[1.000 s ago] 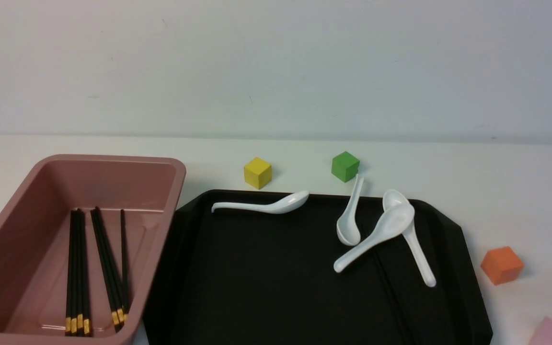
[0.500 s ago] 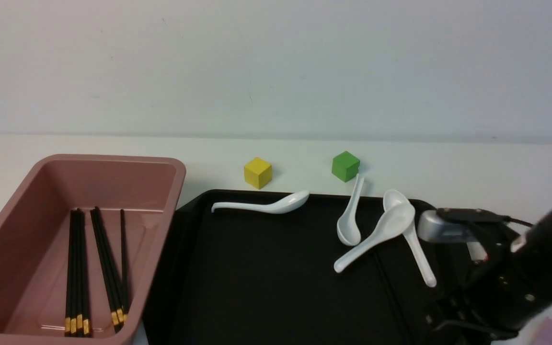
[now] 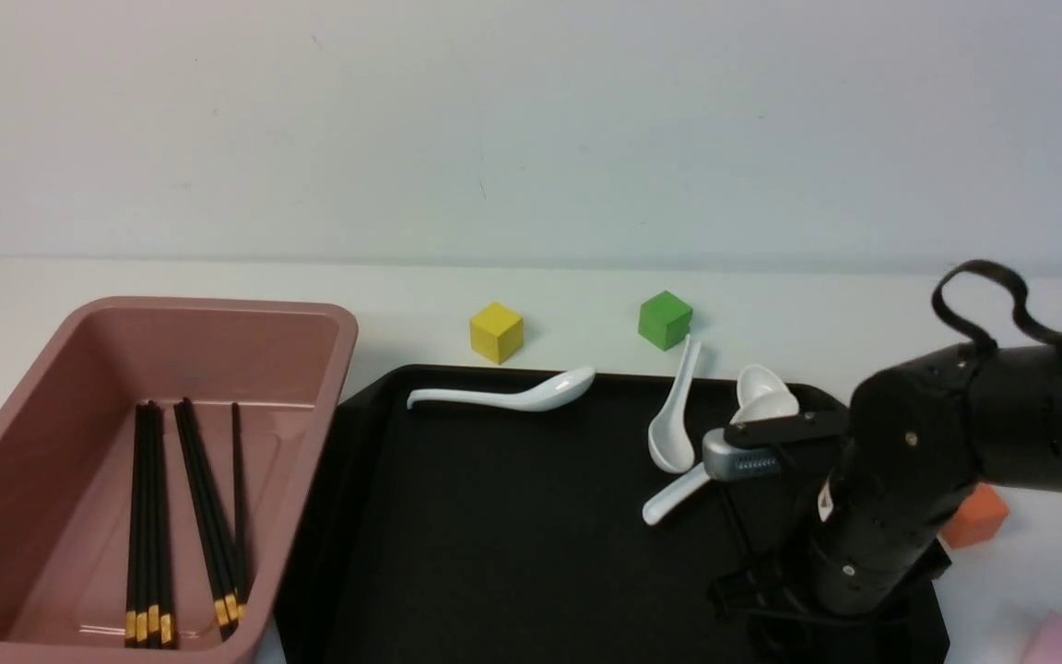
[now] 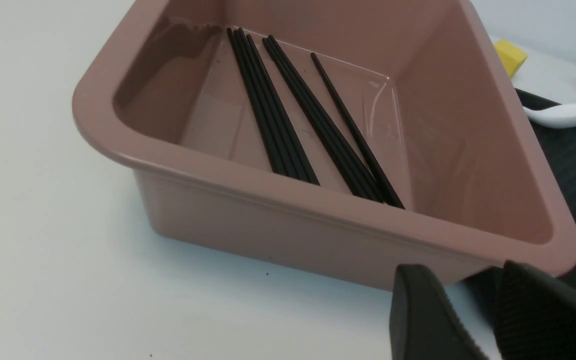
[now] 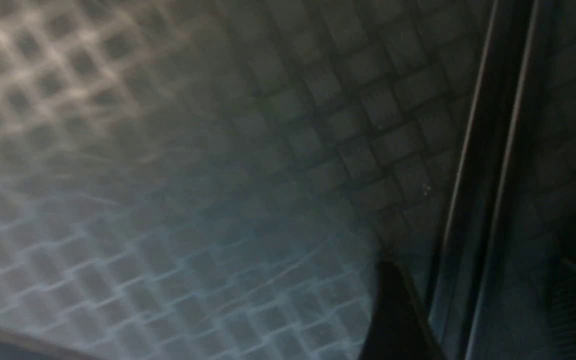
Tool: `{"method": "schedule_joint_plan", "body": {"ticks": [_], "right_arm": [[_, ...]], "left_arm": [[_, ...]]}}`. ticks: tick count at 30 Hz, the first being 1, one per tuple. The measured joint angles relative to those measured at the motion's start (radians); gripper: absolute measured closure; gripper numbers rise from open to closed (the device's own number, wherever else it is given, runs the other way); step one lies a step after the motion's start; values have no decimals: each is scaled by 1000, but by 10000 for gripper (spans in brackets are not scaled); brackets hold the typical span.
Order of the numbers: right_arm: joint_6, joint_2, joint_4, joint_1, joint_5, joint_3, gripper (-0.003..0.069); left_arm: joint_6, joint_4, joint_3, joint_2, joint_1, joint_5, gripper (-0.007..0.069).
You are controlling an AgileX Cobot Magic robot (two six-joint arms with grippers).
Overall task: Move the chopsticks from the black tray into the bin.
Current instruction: Use the right arm to grab a pair of chopsticks
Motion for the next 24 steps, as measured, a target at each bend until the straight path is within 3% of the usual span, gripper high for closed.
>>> {"method": "schedule_joint_plan", "body": {"ticks": [3, 5, 7, 8, 9, 20, 24], "right_arm": [[1, 12, -10, 0, 9, -9, 276], [1, 14, -18, 0, 16, -13, 343], [1, 14, -19, 0, 34, -14, 437], [4, 12, -15, 0, 52, -17, 523], [4, 11, -12, 0, 69, -21, 553], [-26, -163, 55, 0, 484, -175, 550], [-120, -219, 171, 0, 547, -213, 550]], "left_arm": [[0, 0, 0, 0, 0, 0, 386], [0, 0, 0, 0, 0, 0, 386], [0, 0, 0, 0, 0, 0, 386], [0, 0, 0, 0, 0, 0, 386], [0, 0, 0, 0, 0, 0, 386], [0, 0, 0, 0, 0, 0, 386], [0, 0, 0, 0, 0, 0, 386]]}}
